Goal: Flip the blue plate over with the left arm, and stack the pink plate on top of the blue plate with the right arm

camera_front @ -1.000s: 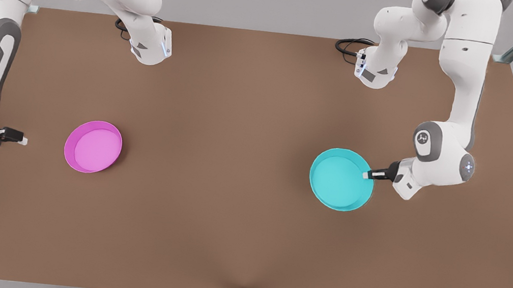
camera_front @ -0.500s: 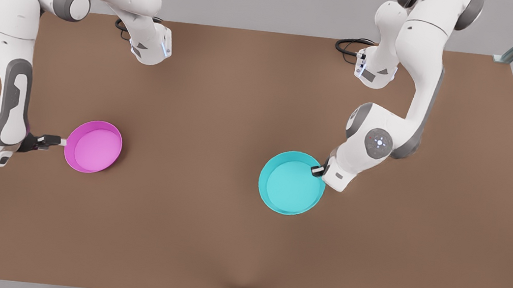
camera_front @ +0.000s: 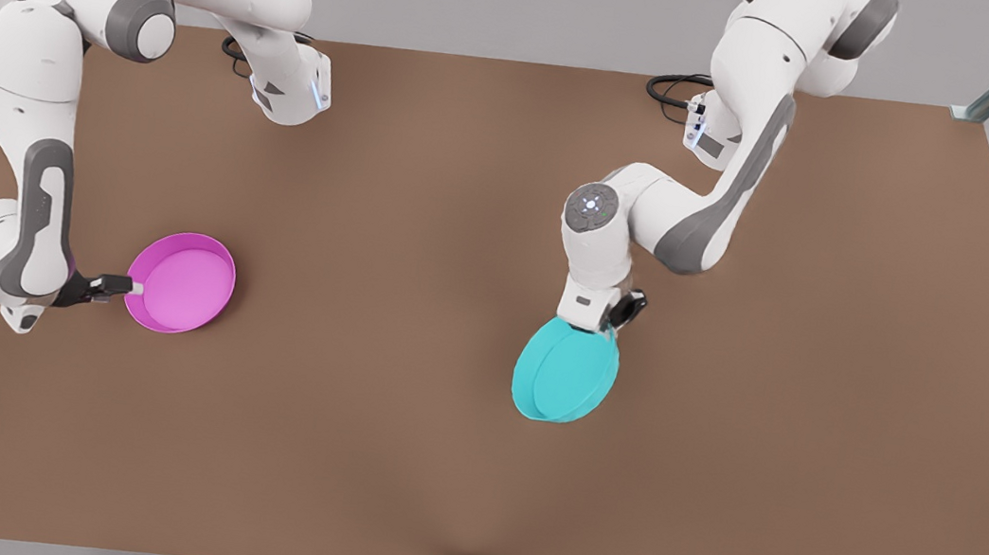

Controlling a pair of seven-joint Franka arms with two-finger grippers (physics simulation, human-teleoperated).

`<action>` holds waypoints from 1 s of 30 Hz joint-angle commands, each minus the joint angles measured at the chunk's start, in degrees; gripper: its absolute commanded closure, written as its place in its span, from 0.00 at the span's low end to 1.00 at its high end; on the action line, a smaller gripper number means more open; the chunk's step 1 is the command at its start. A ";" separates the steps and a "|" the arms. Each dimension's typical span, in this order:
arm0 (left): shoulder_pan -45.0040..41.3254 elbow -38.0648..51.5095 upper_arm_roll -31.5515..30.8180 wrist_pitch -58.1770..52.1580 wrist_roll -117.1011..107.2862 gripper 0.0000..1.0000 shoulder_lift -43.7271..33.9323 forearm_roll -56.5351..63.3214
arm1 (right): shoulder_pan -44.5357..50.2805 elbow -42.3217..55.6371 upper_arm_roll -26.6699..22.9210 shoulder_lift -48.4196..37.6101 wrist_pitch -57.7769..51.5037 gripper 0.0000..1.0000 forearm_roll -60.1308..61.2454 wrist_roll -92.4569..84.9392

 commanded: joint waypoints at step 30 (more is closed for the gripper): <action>-33.44 3.69 0.54 -37.67 -12.06 0.79 21.58 67.20 | 0.08 1.23 0.40 1.58 3.43 0.14 -0.09 -0.09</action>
